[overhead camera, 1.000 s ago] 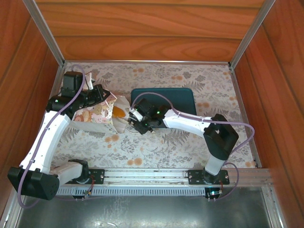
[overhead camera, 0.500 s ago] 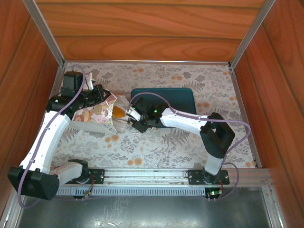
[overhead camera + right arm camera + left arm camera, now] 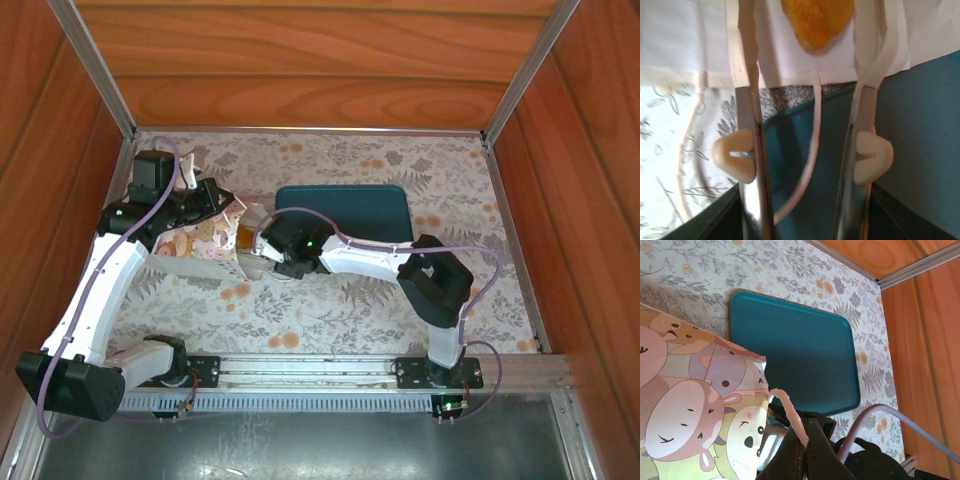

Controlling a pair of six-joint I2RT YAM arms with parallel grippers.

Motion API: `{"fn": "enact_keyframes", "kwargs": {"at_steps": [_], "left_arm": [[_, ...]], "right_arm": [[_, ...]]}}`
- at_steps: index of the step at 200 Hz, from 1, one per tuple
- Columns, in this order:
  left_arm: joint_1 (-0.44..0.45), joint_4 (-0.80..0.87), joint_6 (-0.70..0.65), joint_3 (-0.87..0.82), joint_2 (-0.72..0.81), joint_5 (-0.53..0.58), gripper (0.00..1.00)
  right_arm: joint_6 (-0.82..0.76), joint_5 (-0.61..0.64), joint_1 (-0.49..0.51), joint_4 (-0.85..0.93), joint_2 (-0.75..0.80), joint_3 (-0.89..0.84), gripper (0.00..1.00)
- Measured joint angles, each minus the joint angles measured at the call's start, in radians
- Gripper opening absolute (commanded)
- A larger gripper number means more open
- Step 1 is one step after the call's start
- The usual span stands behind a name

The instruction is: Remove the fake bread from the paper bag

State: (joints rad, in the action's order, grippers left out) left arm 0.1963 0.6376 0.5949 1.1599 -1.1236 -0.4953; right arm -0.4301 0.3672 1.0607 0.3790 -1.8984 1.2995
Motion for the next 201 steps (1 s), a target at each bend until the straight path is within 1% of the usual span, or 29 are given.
{"fn": "enact_keyframes", "kwargs": {"at_steps": [9,20,55,79,98,129,143,158,174,201], "left_arm": [[0.000,0.000,-0.001,0.000,0.000,0.000,0.00],[0.000,0.000,-0.004,0.000,0.001,-0.001,0.00],[0.000,0.004,-0.016,0.000,0.017,0.002,0.00],[0.000,0.006,-0.021,0.000,0.033,0.005,0.00],[0.000,0.006,-0.023,0.000,0.035,0.005,0.00],[0.000,0.007,-0.027,0.001,0.036,0.010,0.00],[0.000,0.007,-0.027,0.001,0.036,0.011,0.00],[0.000,0.006,-0.027,0.001,0.040,0.012,0.00],[0.000,0.006,-0.027,0.001,0.046,0.012,0.00],[0.000,0.002,-0.026,0.001,0.061,0.012,0.00]], "right_arm": [[-0.005,0.016,0.000,0.002,0.001,0.000,0.45],[-0.009,0.029,0.002,0.002,0.005,0.000,0.43],[0.026,0.050,0.014,0.043,0.053,0.000,0.41],[0.084,0.045,0.019,0.116,0.117,0.003,0.40],[0.145,0.013,0.019,0.192,0.139,0.023,0.40],[0.270,-0.075,0.010,0.290,0.147,0.035,0.39],[0.340,-0.132,0.001,0.324,0.157,0.035,0.37],[0.403,-0.198,-0.015,0.339,0.182,0.033,0.37],[0.469,-0.281,-0.038,0.333,0.246,0.011,0.37],[0.568,-0.420,-0.074,0.288,0.398,-0.072,0.38]]}}
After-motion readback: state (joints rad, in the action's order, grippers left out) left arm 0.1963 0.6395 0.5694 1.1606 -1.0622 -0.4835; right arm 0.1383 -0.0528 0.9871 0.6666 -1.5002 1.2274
